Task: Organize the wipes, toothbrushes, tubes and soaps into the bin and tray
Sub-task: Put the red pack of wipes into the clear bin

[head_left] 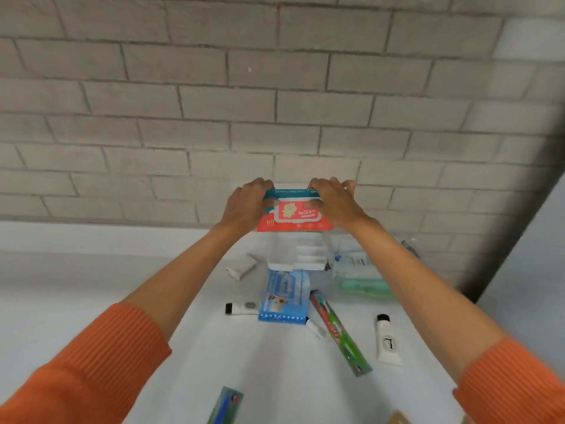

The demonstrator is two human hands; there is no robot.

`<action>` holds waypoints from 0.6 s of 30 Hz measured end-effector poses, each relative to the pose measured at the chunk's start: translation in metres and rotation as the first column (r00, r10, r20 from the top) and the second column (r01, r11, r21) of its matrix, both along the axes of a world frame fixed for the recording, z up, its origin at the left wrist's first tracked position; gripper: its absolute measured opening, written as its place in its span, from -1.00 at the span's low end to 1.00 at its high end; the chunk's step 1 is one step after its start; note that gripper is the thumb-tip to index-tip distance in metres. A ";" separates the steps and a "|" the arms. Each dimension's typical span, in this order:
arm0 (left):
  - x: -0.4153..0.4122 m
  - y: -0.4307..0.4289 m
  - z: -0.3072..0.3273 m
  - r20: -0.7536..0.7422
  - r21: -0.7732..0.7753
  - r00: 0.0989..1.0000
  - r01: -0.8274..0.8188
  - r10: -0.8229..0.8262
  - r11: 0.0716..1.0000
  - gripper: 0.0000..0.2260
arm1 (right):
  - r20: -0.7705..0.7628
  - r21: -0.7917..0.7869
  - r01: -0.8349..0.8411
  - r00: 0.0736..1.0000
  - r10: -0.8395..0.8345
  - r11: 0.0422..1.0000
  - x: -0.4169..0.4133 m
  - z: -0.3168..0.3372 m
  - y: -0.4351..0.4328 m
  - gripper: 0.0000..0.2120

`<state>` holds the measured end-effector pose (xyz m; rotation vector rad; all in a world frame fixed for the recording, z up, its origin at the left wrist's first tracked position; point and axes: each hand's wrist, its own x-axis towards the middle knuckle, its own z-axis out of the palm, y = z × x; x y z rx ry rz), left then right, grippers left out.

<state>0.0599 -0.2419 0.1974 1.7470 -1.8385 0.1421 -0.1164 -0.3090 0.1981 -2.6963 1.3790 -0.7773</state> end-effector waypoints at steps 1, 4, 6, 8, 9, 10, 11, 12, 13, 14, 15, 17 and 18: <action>-0.012 -0.006 0.000 0.002 0.001 1.000 0.023 -0.023 1.000 -0.83 | -0.004 0.004 0.014 1.000 -0.014 1.000 -0.013 0.000 -0.003 -0.84; -0.052 -0.028 -0.003 -0.006 0.002 0.996 0.091 -0.091 0.996 -0.83 | 0.003 0.018 0.059 0.998 -0.059 0.998 -0.058 -0.003 -0.013 -0.86; -0.074 -0.041 -0.008 -0.019 0.018 0.992 0.125 -0.125 0.992 -0.84 | -0.002 0.018 0.083 0.997 -0.083 0.996 -0.082 -0.008 -0.021 -0.86; -0.095 -0.054 -0.016 -0.035 0.043 0.988 0.153 -0.152 0.987 -0.84 | -0.017 0.017 0.110 0.994 -0.110 0.994 -0.103 -0.015 -0.031 -0.86; -0.105 -0.060 -0.021 -0.047 0.059 0.986 0.164 -0.161 0.985 -0.84 | -0.030 0.020 0.122 0.992 -0.121 0.992 -0.113 -0.020 -0.037 -0.86; -0.113 -0.065 -0.025 -0.058 0.072 0.983 0.175 -0.171 0.982 -0.83 | -0.042 0.031 0.129 0.991 -0.128 0.991 -0.121 -0.025 -0.042 -0.85; -0.121 -0.069 -0.029 -0.070 0.091 0.981 0.185 -0.179 0.979 -0.82 | -0.052 0.045 0.134 0.990 -0.132 0.990 -0.128 -0.030 -0.046 -0.84; -0.129 -0.074 -0.033 -0.080 0.110 0.980 0.191 -0.183 0.975 -0.81 | -0.063 0.065 0.144 0.988 -0.139 0.987 -0.134 -0.035 -0.051 -0.83; -0.134 -0.078 -0.037 -0.090 0.139 0.979 0.192 -0.181 0.971 -0.81 | -0.076 0.084 0.151 0.986 -0.145 0.985 -0.139 -0.041 -0.055 -0.83; -0.140 -0.084 -0.043 -0.097 0.171 0.979 0.193 -0.178 0.966 -0.81 | -0.096 0.105 0.160 0.984 -0.150 0.981 -0.144 -0.047 -0.060 -0.82; -0.143 -0.088 -0.049 -0.102 0.203 0.980 0.191 -0.173 0.960 -0.82 | -0.124 0.125 0.167 0.981 -0.152 0.978 -0.148 -0.053 -0.065 -0.82; -0.148 -0.097 -0.062 -0.114 0.253 0.981 0.180 -0.156 0.951 -0.84 | -0.196 0.186 0.171 0.971 -0.134 0.967 -0.153 -0.067 -0.075 -0.81; -0.151 -0.102 -0.069 -0.117 0.270 0.982 0.173 -0.146 0.947 -0.85 | -0.225 0.222 0.173 0.967 -0.122 0.960 -0.154 -0.074 -0.081 -0.81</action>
